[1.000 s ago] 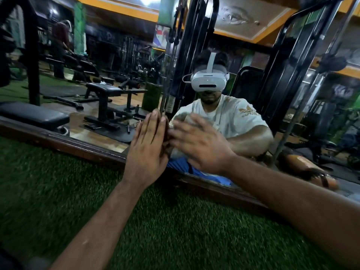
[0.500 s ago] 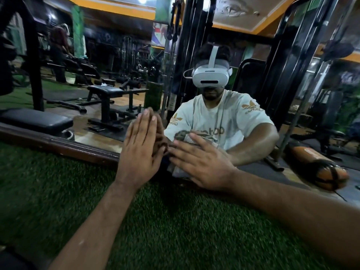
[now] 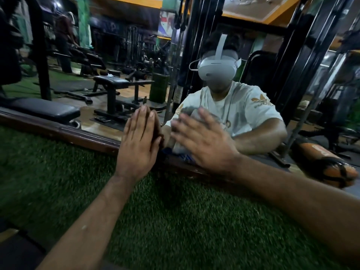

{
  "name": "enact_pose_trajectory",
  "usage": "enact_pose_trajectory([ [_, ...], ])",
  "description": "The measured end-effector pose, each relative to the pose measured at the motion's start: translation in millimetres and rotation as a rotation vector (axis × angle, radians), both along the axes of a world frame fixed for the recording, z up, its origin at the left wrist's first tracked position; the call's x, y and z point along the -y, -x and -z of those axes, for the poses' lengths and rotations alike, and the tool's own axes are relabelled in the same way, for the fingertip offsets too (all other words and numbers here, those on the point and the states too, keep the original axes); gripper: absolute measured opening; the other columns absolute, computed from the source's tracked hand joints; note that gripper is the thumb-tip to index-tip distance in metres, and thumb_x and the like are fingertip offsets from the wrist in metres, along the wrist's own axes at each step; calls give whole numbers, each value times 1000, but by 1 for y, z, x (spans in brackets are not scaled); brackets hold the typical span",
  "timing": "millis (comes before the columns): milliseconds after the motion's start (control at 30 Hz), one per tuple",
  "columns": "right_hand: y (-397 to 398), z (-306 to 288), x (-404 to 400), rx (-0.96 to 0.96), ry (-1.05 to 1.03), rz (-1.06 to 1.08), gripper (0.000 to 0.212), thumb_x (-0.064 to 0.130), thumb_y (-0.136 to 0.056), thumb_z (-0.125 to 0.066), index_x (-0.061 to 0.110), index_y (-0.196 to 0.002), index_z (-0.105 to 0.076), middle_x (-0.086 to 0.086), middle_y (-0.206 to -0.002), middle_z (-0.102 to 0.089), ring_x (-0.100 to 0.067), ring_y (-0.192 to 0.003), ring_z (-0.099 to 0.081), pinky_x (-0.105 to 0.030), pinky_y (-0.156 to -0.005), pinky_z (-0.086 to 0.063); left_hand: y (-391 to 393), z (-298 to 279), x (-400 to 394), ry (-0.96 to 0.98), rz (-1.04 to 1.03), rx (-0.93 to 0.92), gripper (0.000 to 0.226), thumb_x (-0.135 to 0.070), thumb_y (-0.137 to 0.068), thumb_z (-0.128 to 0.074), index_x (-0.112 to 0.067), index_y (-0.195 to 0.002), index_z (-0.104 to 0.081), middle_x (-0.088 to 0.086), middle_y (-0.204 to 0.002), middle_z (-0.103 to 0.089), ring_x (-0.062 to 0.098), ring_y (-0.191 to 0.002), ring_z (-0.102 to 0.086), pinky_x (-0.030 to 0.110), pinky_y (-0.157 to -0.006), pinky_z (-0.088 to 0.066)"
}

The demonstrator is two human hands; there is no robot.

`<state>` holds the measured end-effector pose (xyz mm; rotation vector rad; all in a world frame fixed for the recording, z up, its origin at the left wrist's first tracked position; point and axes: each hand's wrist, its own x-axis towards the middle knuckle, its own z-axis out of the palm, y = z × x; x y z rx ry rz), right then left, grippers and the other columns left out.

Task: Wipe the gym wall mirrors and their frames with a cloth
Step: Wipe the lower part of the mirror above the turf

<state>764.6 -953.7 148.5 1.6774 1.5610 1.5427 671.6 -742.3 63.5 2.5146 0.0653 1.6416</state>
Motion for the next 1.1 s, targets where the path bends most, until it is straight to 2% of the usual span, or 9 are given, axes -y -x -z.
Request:
enact_pose_trajectory([
  [133,5,-13,-23,-78,-275,25,59,27,-95,-55,12,-152,-49,-14,-165,-37,-36,-155,-28,-64,-126,-8,2,-1,-1,29,44,-29,65,-23,-105,-41,-5,-161,-14,14,-170,-5,27,-158,-2,51,-127,-11],
  [233,8,15,-29,-57,20,-13,54,29,-97,-55,12,-148,-55,-13,-161,-43,-34,-155,-31,-59,-127,-4,7,-3,-5,13,92,-33,64,-17,-103,-38,-5,-161,-15,12,-170,-8,25,-158,-4,52,-126,-17],
  [333,6,9,-26,-65,300,-36,49,32,-96,-60,17,-143,-61,-8,-155,-53,-27,-153,-35,-56,-128,-10,11,1,-14,37,-17,-49,64,-28,-106,-37,-3,-161,-13,15,-169,-6,27,-157,-3,51,-126,-15],
  [533,9,-36,-49,-46,-127,-26,60,35,-89,-67,15,-145,-58,-12,-159,-47,-34,-153,-33,-62,-126,-10,17,5,-40,-53,-107,-177,79,-48,-103,-37,-10,-162,-1,14,-170,6,26,-157,6,45,-128,-6],
  [633,15,-9,-61,-58,19,-19,59,35,-88,-64,16,-143,-60,-9,-159,-48,-31,-154,-32,-57,-128,-2,19,5,-43,-20,-47,-162,83,-34,-98,-54,-11,-163,-7,11,-170,2,24,-158,2,48,-127,-13],
  [733,21,13,-61,-113,246,-18,50,35,-94,-52,17,-138,-65,-7,-153,-55,-28,-152,-37,-54,-128,-9,32,0,-49,-27,-11,-154,83,-28,-91,-61,-11,-161,-20,10,-170,-10,25,-157,-11,49,-125,-23],
  [833,20,-11,-63,-86,152,-45,49,35,-101,-46,14,-142,-62,-11,-155,-52,-32,-150,-40,-57,-125,-15,39,-7,-69,-75,-34,-128,85,-34,-93,-64,-7,-161,-19,12,-169,-10,25,-157,-9,47,-127,-15],
  [967,20,-29,-95,-129,-136,-23,66,33,-90,-68,10,-150,-52,-16,-161,-43,-36,-154,-32,-60,-127,-9,32,-37,-104,-137,-92,-83,89,-53,-95,-41,-1,-161,-10,14,-169,-4,26,-157,-2,47,-128,-6],
  [1100,26,-10,-117,-63,57,-21,61,35,-96,-56,8,-151,-52,-14,-161,-44,-33,-154,-33,-59,-127,-10,24,-52,-120,-218,54,-15,82,-43,-96,-43,2,-159,-15,19,-168,-9,29,-157,-7,48,-127,-10],
])
